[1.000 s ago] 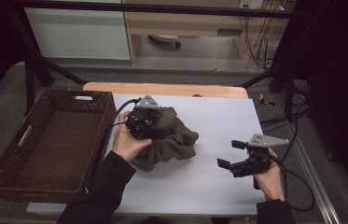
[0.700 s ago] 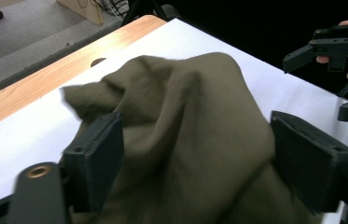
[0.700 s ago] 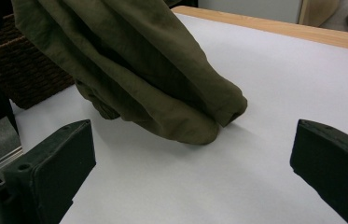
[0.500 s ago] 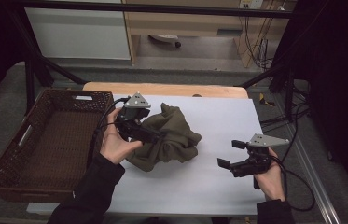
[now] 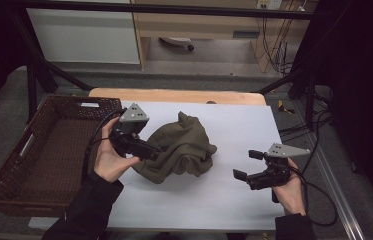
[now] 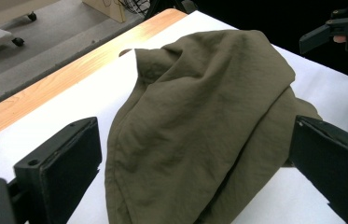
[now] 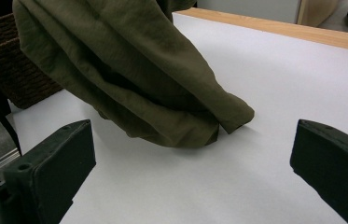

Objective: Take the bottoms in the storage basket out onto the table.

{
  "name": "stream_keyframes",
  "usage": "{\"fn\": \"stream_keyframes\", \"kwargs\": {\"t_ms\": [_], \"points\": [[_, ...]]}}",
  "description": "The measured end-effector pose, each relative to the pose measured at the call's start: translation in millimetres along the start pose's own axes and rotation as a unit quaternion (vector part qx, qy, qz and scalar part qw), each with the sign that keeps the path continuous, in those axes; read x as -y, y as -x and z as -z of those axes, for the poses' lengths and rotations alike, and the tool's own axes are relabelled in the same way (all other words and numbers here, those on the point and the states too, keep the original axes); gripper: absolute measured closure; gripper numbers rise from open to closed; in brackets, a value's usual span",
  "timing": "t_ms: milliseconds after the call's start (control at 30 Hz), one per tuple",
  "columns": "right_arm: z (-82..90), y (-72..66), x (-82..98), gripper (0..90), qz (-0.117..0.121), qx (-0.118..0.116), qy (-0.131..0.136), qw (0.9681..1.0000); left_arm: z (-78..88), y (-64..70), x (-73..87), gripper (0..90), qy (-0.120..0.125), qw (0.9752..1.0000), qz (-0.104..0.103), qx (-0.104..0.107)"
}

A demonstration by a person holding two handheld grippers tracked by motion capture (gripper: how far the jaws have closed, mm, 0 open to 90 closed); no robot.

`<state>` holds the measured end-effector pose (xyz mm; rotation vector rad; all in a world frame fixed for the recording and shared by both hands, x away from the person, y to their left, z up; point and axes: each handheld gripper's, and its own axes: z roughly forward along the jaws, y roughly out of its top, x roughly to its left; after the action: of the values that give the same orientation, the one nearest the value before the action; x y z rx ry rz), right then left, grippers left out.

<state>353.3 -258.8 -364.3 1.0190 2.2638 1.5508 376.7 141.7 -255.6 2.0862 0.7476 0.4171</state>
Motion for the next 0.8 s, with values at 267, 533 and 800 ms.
{"fn": "stream_keyframes", "kwargs": {"t_ms": [267, 533, 800], "points": [[-0.2, -0.1, 0.0, 0.6, -0.001, 0.000, 0.000, 1.0000, 14.0, -8.9, 12.5, 2.1, 0.000, 0.9999, 0.010, -0.005], [-0.1, 0.0, -0.1, 0.6, -0.001, 0.002, 0.000, 1.0000, 24.8, -16.3, 29.1, 2.1, -0.005, 0.9998, 0.014, -0.016], [-0.2, 0.2, 0.2, 0.6, 0.000, 0.003, 0.000, 1.0000, 32.5, -21.4, 49.3, 2.1, -0.011, 0.9995, 0.018, -0.023]]}}
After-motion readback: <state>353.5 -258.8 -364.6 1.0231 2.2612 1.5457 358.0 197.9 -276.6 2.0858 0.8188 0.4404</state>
